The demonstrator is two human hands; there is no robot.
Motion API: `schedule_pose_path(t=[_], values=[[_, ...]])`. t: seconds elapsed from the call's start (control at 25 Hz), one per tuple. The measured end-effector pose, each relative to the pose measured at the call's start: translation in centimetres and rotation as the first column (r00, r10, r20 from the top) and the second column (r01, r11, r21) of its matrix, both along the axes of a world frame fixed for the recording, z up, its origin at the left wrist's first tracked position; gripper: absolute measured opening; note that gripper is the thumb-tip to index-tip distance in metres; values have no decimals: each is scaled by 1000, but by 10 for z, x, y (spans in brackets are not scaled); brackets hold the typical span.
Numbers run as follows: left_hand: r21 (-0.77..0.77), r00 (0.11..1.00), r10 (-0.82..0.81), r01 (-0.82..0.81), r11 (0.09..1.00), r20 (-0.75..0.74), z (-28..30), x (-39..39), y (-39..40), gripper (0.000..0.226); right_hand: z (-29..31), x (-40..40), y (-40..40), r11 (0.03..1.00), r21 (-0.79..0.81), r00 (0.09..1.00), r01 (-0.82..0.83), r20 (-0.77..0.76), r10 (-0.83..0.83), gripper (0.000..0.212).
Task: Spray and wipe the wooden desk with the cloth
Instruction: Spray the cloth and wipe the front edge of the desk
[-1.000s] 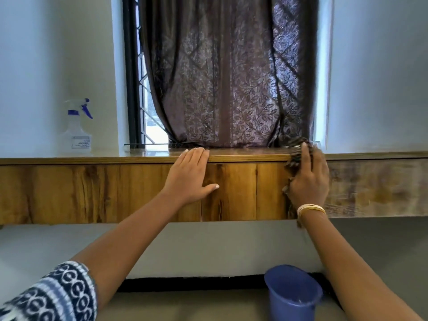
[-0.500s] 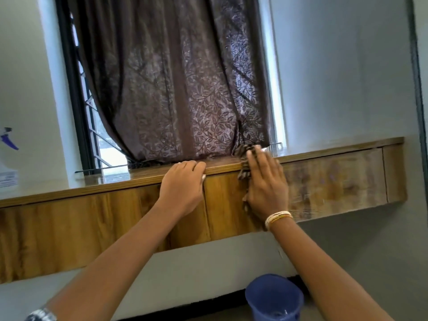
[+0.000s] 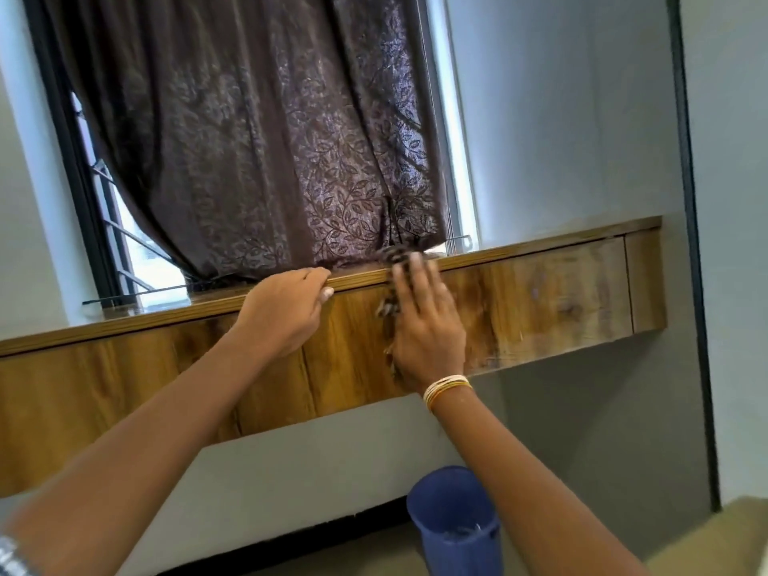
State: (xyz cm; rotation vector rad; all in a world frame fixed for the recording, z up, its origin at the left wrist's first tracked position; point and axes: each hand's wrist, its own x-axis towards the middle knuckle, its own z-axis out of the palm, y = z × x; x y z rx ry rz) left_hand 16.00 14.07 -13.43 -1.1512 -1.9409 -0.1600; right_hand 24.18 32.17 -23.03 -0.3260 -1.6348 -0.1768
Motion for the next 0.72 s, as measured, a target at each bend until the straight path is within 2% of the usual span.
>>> schedule_pose_path(t=[0.04,0.08,0.12,0.16,0.2,0.28,0.32,0.36,0.44,0.52,0.6,0.64,0.68,0.72], values=[[-49,999,-7,9,999,31,5,1,6,40,-4,1,6,990,143,997,-22,72,12,59],[-93,998,-9,15,996,64,10,2,10,40,-5,8,21,976,214,995,-35,101,14,57],[-126,997,-7,17,992,83,12,3,15,40,-8,17,39,980,196,997,-16,71,2,54],[-141,997,-2,13,990,81,14,3,19,39,-11,27,57,995,93,1000,28,-5,-28,52],[-138,997,5,5,990,74,14,4,23,38,-13,36,74,994,-82,992,66,-99,-74,53],[-116,999,18,-12,993,50,12,6,26,35,-15,48,91,896,-444,960,25,-240,-146,54],[-112,999,24,-19,994,44,12,7,26,34,-13,47,86,846,-533,947,-9,-276,-164,53],[-114,999,30,-25,993,45,12,8,26,33,-11,43,76,836,-549,944,-25,-288,-160,52],[-131,997,33,-24,991,72,14,9,26,32,-16,27,48,924,-383,975,-10,-207,-76,53],[-140,996,19,-6,990,91,15,10,27,32,-38,6,20,999,-34,1000,-21,-5,21,60],[-135,996,23,-12,991,81,13,11,26,33,-65,-2,4,952,296,960,-77,279,-9,87],[-129,997,25,-16,992,69,13,13,26,33,-70,3,11,914,398,928,-81,366,-78,100],[-125,998,27,-19,992,63,13,14,25,33,-68,9,26,897,436,915,-76,389,-111,103],[-125,998,29,-21,992,62,12,14,26,34,-67,17,44,914,401,929,-66,359,-90,96]])
